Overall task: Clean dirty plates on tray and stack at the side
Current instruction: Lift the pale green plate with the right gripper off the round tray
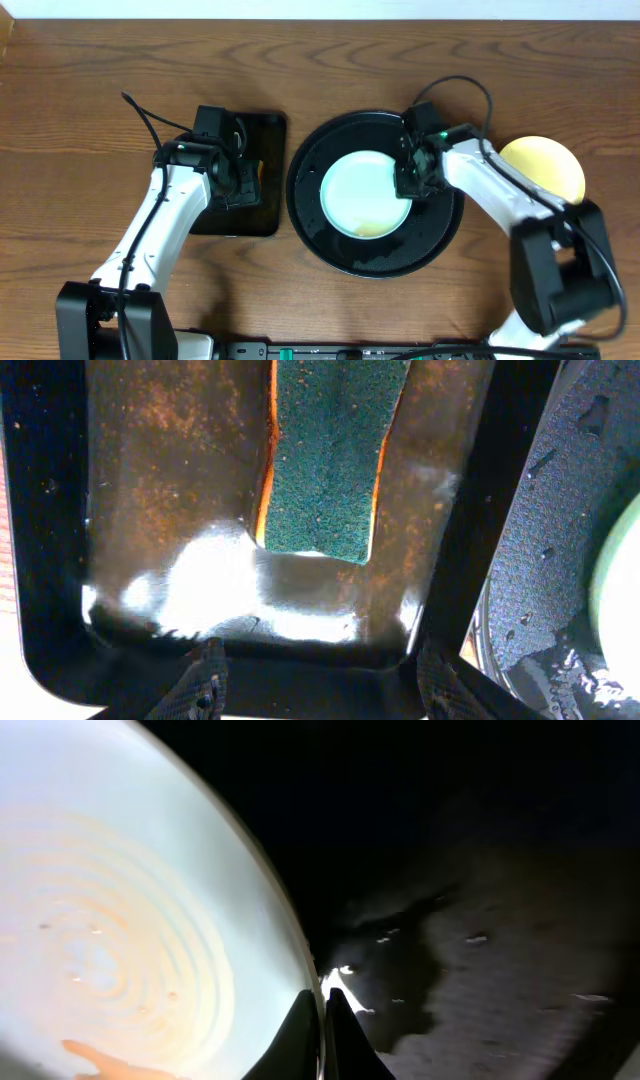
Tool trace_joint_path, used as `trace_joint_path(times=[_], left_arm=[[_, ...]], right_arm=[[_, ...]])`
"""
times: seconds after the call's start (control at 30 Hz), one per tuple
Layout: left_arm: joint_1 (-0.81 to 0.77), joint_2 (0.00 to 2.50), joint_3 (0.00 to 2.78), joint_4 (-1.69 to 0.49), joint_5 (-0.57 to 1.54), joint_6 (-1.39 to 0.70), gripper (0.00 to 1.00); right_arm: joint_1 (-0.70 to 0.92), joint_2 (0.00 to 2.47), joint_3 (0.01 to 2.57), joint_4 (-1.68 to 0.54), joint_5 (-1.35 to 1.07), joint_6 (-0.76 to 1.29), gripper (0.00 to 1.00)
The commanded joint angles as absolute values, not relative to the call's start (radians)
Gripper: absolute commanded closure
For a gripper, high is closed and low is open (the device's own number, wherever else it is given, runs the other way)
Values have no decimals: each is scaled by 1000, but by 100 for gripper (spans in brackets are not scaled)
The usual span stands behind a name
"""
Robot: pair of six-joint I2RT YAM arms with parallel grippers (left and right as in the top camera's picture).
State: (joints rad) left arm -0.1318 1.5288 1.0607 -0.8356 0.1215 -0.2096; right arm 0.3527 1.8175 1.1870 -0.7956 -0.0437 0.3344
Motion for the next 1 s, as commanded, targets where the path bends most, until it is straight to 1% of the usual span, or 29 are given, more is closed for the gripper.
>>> trace_joint_path(times=[0.0, 0.27, 0.33, 0.47, 0.6, 0.7, 0.87, 0.97], left_arm=[[-130, 1527, 1068, -841, 123, -216, 38], [-130, 1527, 1068, -841, 123, -216, 38], [-130, 1527, 1068, -841, 123, -216, 38], [-130, 1527, 1068, -841, 123, -216, 38], [-130, 1527, 1068, -840, 123, -216, 38], [-130, 1527, 1068, -839, 123, -216, 38], [-130, 1527, 1068, -833, 123, -216, 38], [-130, 1527, 1068, -833, 123, -216, 38]], right_arm=[[350, 1673, 1199, -781, 121, 261, 99], [357, 1519, 1199, -767, 266, 119, 99], [363, 1483, 1199, -759, 334, 64, 99], [400, 1440, 1199, -748, 500, 22, 99], [467, 1415, 1199, -740, 616, -25, 99], [567, 1414, 1199, -741, 761, -69, 99], [681, 1414, 1198, -741, 938, -95, 99], [731, 1414, 1198, -741, 969, -95, 99]])
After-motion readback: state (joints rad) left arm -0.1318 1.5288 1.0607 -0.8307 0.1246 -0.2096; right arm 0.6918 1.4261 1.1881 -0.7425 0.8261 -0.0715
